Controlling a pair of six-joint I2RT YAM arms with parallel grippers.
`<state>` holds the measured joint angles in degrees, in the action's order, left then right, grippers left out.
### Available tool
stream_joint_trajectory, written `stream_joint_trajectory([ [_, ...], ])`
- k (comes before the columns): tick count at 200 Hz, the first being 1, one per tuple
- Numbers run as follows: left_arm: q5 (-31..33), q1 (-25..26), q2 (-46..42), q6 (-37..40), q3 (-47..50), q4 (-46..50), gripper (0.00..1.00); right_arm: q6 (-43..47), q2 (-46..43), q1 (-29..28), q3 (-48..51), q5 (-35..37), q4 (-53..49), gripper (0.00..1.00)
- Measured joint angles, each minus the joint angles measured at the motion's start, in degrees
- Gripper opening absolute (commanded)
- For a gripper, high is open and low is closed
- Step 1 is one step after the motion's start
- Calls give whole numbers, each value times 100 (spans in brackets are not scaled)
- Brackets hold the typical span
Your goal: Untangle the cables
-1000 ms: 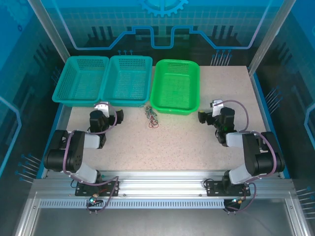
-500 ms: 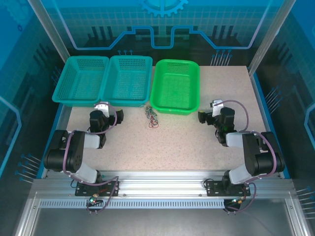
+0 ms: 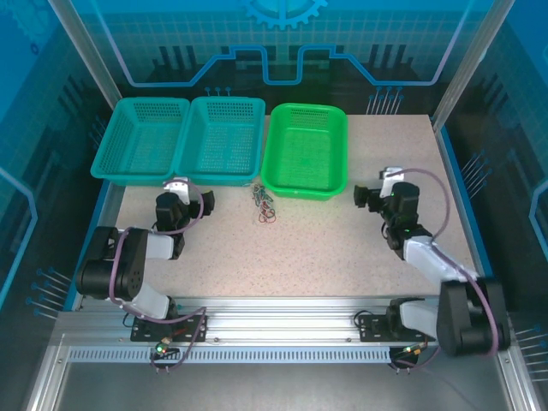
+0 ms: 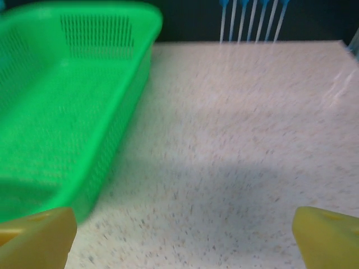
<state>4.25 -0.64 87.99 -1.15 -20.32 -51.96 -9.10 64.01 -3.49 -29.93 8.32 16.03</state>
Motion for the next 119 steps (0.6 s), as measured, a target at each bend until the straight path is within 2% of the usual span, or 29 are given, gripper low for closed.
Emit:
stream_joint_trajectory([
  [17, 201, 7, -498, -39, 348, -17, 99, -673, -723, -35, -529, -17, -1143, 100],
  [30, 363, 13, -1285, -149, 485, 435, 99, -1062, -981, -107, -984, -339, -1956, 100],
  [51, 529, 68, -2841, -675, 173, 1840, 99, -1405, -994, -667, -1633, -859, -3115, 100],
  [69, 415, 138, -3652, -1290, -529, 3141, 98, -1506, -833, -1346, -2033, -1250, -3928, 100],
  [96, -186, 555, -3936, -2271, -1331, 4540, 89, -1617, -280, -2218, -2625, -1711, -4830, 100],
  [119, -577, 1488, -3445, -3126, -1622, 5351, 73, -1834, 278, -2911, -2966, -1845, -5130, 100],
])
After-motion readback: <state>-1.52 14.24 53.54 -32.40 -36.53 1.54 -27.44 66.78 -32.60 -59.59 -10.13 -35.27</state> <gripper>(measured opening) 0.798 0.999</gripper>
